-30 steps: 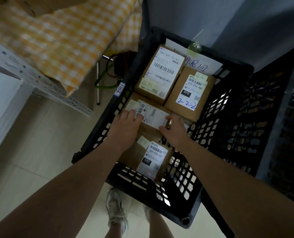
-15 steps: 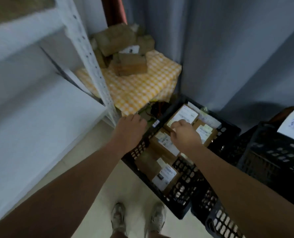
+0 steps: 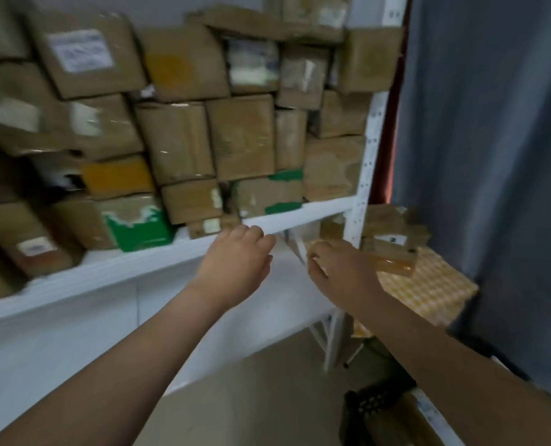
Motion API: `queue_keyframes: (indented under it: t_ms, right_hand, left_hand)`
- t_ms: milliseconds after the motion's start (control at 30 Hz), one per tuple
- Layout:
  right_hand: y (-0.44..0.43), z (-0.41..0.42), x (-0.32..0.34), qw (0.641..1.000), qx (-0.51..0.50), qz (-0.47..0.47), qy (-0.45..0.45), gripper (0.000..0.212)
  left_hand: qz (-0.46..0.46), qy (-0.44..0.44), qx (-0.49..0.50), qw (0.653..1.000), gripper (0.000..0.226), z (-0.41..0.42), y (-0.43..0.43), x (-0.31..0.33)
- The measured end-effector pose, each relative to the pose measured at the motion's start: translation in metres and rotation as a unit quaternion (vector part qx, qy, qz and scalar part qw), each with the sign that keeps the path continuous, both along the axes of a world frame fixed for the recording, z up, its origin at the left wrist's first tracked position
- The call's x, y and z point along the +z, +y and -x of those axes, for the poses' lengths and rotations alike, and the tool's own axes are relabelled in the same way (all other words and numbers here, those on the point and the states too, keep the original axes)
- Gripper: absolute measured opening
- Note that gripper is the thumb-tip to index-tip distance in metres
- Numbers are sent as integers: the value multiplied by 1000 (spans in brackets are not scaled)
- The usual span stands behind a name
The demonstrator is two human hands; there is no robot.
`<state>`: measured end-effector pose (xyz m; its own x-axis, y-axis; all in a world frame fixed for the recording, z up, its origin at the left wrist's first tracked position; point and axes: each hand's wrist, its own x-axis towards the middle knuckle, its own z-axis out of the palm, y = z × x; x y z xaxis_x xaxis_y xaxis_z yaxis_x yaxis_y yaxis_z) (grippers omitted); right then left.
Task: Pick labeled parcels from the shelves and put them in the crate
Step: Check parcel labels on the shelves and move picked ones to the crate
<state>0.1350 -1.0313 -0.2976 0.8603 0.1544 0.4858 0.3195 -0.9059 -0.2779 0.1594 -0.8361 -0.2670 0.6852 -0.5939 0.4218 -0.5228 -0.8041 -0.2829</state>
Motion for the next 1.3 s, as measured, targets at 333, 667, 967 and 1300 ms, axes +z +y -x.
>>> queue_keyframes:
  t_ms: [333,667,967,1300]
  right_hand:
    - [296,1,49,982,170,-53,-64,21]
    - [483,13,58,953,278,-111,-56,17]
    - [538,-17,30,950,294,-102,-32,10]
    - [558,-27,14,971,221,-85,-16,17]
  left_hand:
    - [7,-62,142,988,29,68,286,38]
    - [50,-42,265,962,23,108,457,32]
    - [142,0,306,941,51,61,513,-11]
    - [185,124,318,922,64,6,552,-27]
